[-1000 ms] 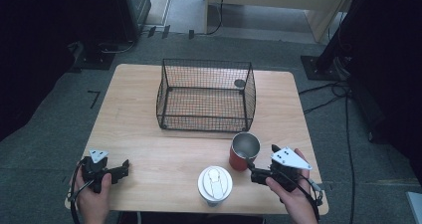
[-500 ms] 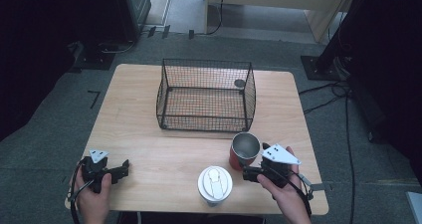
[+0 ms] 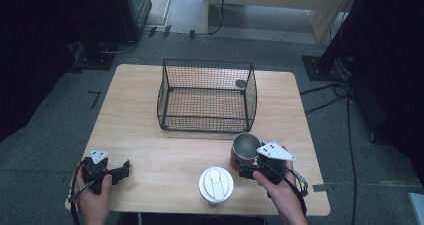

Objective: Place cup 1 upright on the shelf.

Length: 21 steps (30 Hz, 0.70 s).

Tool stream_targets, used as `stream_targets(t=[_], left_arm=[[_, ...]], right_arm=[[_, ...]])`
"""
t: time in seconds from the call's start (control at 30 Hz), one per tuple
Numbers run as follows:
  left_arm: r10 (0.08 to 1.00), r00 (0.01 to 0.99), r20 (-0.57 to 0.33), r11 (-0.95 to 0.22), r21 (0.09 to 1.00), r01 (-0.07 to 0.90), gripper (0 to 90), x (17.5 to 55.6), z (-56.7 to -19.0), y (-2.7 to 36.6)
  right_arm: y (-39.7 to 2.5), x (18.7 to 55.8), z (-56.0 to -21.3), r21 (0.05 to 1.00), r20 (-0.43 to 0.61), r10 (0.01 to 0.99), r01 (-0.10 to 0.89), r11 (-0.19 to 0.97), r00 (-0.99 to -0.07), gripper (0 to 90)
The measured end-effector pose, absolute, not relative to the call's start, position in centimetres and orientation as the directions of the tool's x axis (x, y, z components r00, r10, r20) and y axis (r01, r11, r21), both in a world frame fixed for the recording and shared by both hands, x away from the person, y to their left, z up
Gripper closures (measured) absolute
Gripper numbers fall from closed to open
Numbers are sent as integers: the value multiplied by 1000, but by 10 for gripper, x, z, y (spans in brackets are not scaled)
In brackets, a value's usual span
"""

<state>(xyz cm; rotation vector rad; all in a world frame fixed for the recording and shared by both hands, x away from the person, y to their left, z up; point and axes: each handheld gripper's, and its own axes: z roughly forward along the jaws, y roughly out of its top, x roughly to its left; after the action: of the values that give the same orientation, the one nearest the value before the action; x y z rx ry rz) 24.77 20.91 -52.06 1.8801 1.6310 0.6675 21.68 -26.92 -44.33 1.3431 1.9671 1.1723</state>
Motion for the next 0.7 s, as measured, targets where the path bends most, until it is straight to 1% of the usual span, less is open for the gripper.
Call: stream_targets(t=[0.7], left_arm=[[990, 139, 12, -108, 692, 714, 0, 248, -520, 209]], right_arm=[[-259, 231, -452, 846, 77, 920, 513, 144, -385, 50]])
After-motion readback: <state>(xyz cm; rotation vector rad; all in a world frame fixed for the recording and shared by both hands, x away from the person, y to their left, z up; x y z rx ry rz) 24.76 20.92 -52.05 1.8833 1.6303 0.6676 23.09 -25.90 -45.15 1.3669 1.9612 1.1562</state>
